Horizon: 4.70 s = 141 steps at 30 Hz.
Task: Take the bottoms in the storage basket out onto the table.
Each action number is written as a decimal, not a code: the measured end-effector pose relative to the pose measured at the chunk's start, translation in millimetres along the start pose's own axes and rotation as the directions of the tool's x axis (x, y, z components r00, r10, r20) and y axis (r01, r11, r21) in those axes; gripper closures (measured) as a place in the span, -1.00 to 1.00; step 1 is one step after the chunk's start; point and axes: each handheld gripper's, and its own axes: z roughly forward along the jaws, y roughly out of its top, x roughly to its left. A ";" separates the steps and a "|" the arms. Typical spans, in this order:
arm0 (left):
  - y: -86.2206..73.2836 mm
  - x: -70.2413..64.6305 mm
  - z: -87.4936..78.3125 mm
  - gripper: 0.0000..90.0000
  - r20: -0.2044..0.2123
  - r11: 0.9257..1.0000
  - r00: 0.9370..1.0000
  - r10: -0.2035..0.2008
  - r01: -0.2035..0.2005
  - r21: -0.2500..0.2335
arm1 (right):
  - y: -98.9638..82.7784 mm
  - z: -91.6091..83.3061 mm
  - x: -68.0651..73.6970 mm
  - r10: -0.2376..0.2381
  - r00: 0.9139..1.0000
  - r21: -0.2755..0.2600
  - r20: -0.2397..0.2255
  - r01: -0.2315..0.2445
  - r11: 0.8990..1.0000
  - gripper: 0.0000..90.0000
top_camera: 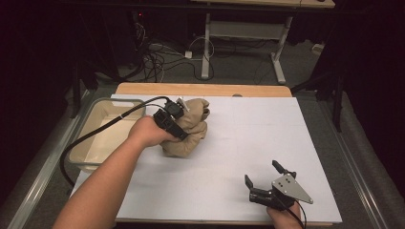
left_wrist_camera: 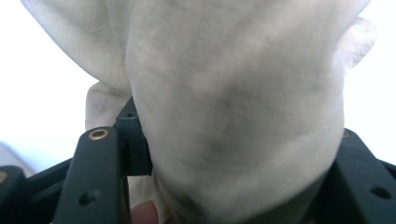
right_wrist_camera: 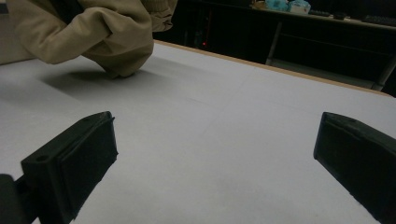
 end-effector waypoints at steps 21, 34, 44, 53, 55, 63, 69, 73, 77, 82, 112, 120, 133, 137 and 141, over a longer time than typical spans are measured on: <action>2.2 1.3 48.6 -0.14 -0.033 0.976 0.999 -0.012 0.005 -0.216 | 1.1 -0.8 -2.0 0.001 1.000 -0.005 0.002 -0.001 1.000 -0.99; -4.1 -4.3 90.0 -0.25 -0.012 0.946 1.000 0.025 -0.028 -0.323 | 2.8 3.6 -10.5 0.019 1.000 -0.013 0.016 -0.018 1.000 -0.99; -6.6 -5.3 103.2 -0.35 -0.013 0.918 1.000 0.025 -0.028 -0.397 | 2.8 14.3 -9.6 0.016 1.000 -0.003 0.003 -0.016 1.000 -0.99; -13.5 -5.6 113.3 -0.57 -0.003 0.878 1.000 0.018 -0.017 -0.479 | 3.9 21.3 -10.0 0.021 1.000 -0.004 0.001 -0.021 1.000 -0.99; -15.3 -5.3 115.2 -0.61 0.001 0.868 1.000 0.016 -0.014 -0.496 | 4.2 23.7 -9.3 0.020 1.000 -0.003 -0.003 -0.020 1.000 -0.99; -20.3 -6.6 119.5 -0.68 -0.020 0.844 0.999 0.028 -0.035 -0.535 | 5.1 31.3 -6.3 0.012 1.000 0.002 -0.023 -0.012 1.000 -0.99; -19.6 -6.4 119.4 -0.78 -0.009 0.843 1.000 0.018 -0.020 -0.538 | 5.3 30.3 -6.9 0.016 1.000 -0.001 -0.023 -0.016 1.000 -0.99; -19.4 -6.2 118.4 -0.99 -0.002 0.843 1.000 0.015 -0.014 -0.538 | 5.2 29.0 -7.7 0.018 1.000 -0.001 -0.020 -0.018 1.000 -0.99; -19.2 -6.2 115.9 -1.00 0.004 0.841 1.000 0.010 -0.006 -0.541 | 5.9 28.0 -7.0 0.016 1.000 -0.006 -0.020 -0.016 1.000 -0.99; -19.8 -7.1 110.9 -1.00 0.012 0.840 1.000 0.008 0.000 -0.542 | 6.1 28.1 -6.3 0.014 1.000 -0.006 -0.022 -0.014 1.000 -0.99; -90.9 -15.0 94.5 -1.00 0.050 0.689 0.999 -0.017 0.047 -0.723 | 7.0 25.8 -4.9 0.016 1.000 -0.011 -0.024 -0.016 1.000 -0.99; -119.0 -21.9 106.6 -1.00 0.009 0.652 1.000 0.003 0.005 -0.758 | 5.5 25.2 -3.4 0.015 1.000 -0.004 -0.025 -0.015 1.000 -0.99; -163.6 -37.1 113.0 -1.00 -0.022 0.581 0.999 0.031 -0.036 -0.813 | 1.9 11.4 -4.3 0.017 1.000 -0.007 0.003 -0.017 1.000 -0.99; -179.2 -41.5 111.3 -1.00 -0.019 0.555 0.999 0.026 -0.030 -0.831 | 1.2 6.2 -4.5 0.020 1.000 -0.011 0.018 -0.019 1.000 -0.99; -192.4 -45.2 109.9 -1.00 -0.005 0.552 0.999 0.037 -0.025 -0.834 | 0.6 1.9 -3.6 0.020 0.999 -0.015 0.026 -0.019 1.000 -0.99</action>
